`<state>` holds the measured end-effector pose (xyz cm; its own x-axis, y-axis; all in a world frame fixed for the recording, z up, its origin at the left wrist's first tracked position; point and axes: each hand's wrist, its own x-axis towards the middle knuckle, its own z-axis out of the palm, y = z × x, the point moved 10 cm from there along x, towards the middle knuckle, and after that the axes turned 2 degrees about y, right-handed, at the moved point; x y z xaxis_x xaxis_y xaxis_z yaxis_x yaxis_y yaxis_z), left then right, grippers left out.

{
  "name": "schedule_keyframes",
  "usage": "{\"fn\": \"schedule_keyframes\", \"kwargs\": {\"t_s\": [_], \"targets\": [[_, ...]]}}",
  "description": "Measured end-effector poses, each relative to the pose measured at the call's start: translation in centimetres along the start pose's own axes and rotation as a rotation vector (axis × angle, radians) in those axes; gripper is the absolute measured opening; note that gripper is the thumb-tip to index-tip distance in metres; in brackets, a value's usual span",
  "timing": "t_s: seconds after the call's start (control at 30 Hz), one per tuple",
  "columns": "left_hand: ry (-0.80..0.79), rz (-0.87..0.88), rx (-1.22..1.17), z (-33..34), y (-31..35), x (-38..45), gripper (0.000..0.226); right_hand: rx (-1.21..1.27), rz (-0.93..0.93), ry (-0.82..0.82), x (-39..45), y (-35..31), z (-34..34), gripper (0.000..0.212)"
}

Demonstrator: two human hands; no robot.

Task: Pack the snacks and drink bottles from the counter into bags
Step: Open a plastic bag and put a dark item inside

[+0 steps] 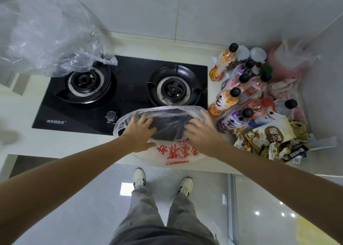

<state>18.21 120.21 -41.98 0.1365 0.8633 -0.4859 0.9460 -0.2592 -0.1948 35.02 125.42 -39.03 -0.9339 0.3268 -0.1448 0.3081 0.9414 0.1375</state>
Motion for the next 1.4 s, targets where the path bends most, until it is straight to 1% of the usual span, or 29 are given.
{"fn": "schedule_keyframes", "kwargs": {"t_s": [0.1, 0.17, 0.23, 0.3, 0.37, 0.43, 0.5, 0.57, 0.63, 0.7, 0.73, 0.8, 0.93, 1.03, 1.13, 1.23, 1.37, 1.4], "targets": [[0.05, -0.056, 0.027, -0.8, -0.3, -0.4, 0.062, 0.008, -0.077, 0.081, 0.0, -0.8, -0.5, 0.026], [0.153, -0.054, 0.024, -1.9, -0.1, -0.6, 0.05, 0.024, -0.074, 0.104, 0.3, -0.7, -0.4, 0.03], [0.276, -0.013, 0.025, -2.8, 0.3, -1.0, 0.043, 0.056, -0.031, 0.1, 0.8, 0.0, 0.0, 0.036], [0.391, -0.007, -0.013, -3.4, 0.1, -1.7, 0.051, 0.099, 0.02, 0.063, 1.3, 0.7, 0.5, 0.044], [0.37, -0.056, -0.056, -2.5, -0.7, -2.0, 0.071, 0.147, 0.05, 0.006, 1.6, 1.3, 1.3, 0.054], [0.293, -0.128, -0.079, -0.8, -1.5, -1.9, 0.088, 0.183, 0.068, -0.017, 1.8, 1.7, 2.0, 0.06], [0.234, -0.177, -0.119, 0.5, -2.1, -1.7, 0.095, 0.215, 0.092, -0.015, 1.8, 2.1, 2.5, 0.059], [0.195, -0.18, -0.164, 1.6, -2.1, -1.5, 0.09, 0.249, 0.13, -0.018, 1.8, 2.4, 3.1, 0.051], [0.188, -0.173, -0.198, 2.1, -1.7, -1.3, 0.075, 0.275, 0.163, -0.045, 1.8, 2.6, 3.9, 0.042], [0.212, -0.202, -0.248, 2.1, -1.5, -1.2, 0.064, 0.294, 0.192, -0.082, 1.8, 2.7, 4.8, 0.042], [0.225, -0.227, -0.271, 1.9, -1.5, -1.1, 0.062, 0.299, 0.202, -0.099, 1.8, 2.6, 5.2, 0.047], [0.226, -0.271, -0.271, 1.9, -1.5, -0.7, 0.067, 0.298, 0.223, -0.133, 1.8, 2.4, 5.9, 0.063], [0.124, -0.267, -0.198, 3.0, -1.1, 0.1, 0.092, 0.296, 0.286, -0.144, 1.5, 2.1, 6.6, 0.085], [0.094, -0.251, -0.153, 3.4, -1.0, 0.2, 0.103, 0.297, 0.303, -0.181, 0.8, 2.0, 7.2, 0.099], [0.095, -0.236, -0.147, 3.1, -1.1, 0.3, 0.1, 0.324, 0.287, -0.207, 0.7, 1.8, 7.4, 0.103], [0.128, -0.215, -0.17, 2.0, -1.2, -0.1, 0.087, 0.347, 0.268, -0.16, 0.8, 1.9, 6.5, 0.099], [0.223, -0.229, -0.181, -0.5, -1.1, -1.4, 0.069, 0.394, 0.247, -0.025, 0.5, 1.6, 3.7, 0.076], [0.254, -0.243, -0.179, -1.2, -1.2, -1.7, 0.065, 0.4, 0.256, 0.0, 0.4, 1.4, 2.9, 0.074]]}}
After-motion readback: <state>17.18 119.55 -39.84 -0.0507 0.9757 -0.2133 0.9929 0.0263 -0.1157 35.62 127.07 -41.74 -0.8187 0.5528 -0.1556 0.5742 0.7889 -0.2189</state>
